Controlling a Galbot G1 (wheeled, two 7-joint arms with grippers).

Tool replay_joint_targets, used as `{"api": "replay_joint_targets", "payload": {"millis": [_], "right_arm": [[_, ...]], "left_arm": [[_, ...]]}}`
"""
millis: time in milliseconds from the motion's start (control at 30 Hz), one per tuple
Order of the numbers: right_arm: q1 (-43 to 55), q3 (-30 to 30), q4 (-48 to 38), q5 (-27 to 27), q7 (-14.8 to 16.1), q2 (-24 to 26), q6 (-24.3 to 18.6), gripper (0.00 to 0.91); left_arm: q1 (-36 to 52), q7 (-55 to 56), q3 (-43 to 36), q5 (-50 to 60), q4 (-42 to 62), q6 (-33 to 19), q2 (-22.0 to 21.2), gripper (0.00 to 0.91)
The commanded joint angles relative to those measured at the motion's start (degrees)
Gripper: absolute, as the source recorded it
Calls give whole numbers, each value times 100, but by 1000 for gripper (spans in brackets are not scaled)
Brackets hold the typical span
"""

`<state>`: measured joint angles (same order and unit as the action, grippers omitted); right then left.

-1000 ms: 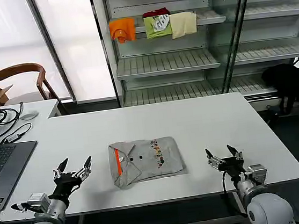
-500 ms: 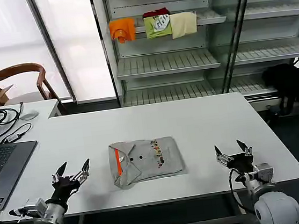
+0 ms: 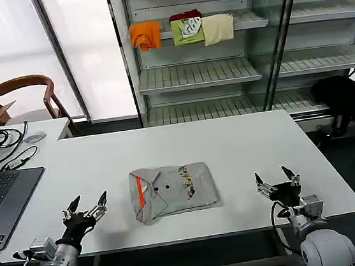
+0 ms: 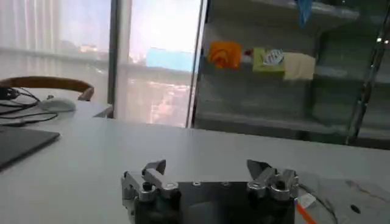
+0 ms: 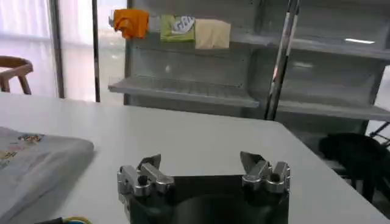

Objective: Fold and organize the clothes.

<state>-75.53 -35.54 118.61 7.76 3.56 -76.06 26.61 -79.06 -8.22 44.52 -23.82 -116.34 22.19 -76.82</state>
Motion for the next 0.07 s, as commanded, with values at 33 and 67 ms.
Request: {"api": "replay_joint_targets", "payload": {"millis": [33,67], "right_arm": [[48,75,-32,-69,-202,-123,36,907],[57,79,-42,-94,-156,-157,-47,907]], "left_arm": [[8,-14,-82,484,186,-300,1,907],[0,-11,-96,492,211,-320,4,907]]}}
